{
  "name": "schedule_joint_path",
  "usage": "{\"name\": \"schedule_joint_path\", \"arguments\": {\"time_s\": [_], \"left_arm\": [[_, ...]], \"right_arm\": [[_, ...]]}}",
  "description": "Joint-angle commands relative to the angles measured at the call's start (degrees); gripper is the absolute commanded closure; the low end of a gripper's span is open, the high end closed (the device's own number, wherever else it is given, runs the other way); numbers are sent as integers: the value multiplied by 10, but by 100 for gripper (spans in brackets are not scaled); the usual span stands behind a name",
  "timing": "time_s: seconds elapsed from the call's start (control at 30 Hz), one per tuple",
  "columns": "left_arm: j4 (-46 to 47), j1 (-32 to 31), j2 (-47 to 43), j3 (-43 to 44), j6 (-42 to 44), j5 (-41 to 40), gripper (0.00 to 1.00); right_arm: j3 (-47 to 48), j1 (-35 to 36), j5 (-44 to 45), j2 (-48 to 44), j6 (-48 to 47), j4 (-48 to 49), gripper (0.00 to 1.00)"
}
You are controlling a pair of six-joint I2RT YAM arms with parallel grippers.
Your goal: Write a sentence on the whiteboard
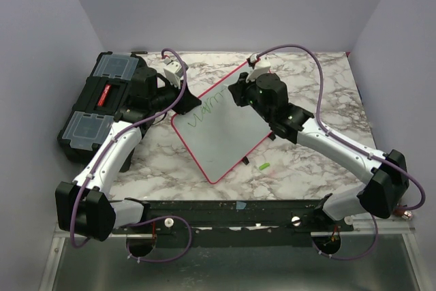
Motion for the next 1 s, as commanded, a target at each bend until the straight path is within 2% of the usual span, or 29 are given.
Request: {"name": "schedule_joint_path", "arguments": {"time_s": [0.0, 0.37, 0.97], "left_arm": [[5, -6, -4, 10, 32, -14, 100], [4, -7, -5, 10, 33, -15, 100], [3, -8, -5, 11, 34, -16, 100]], "right_arm": [[27, -2, -20, 1, 0, 3, 99], [38, -2, -21, 23, 2, 7, 99], [-16, -2, -16, 16, 10, 5, 99]]}}
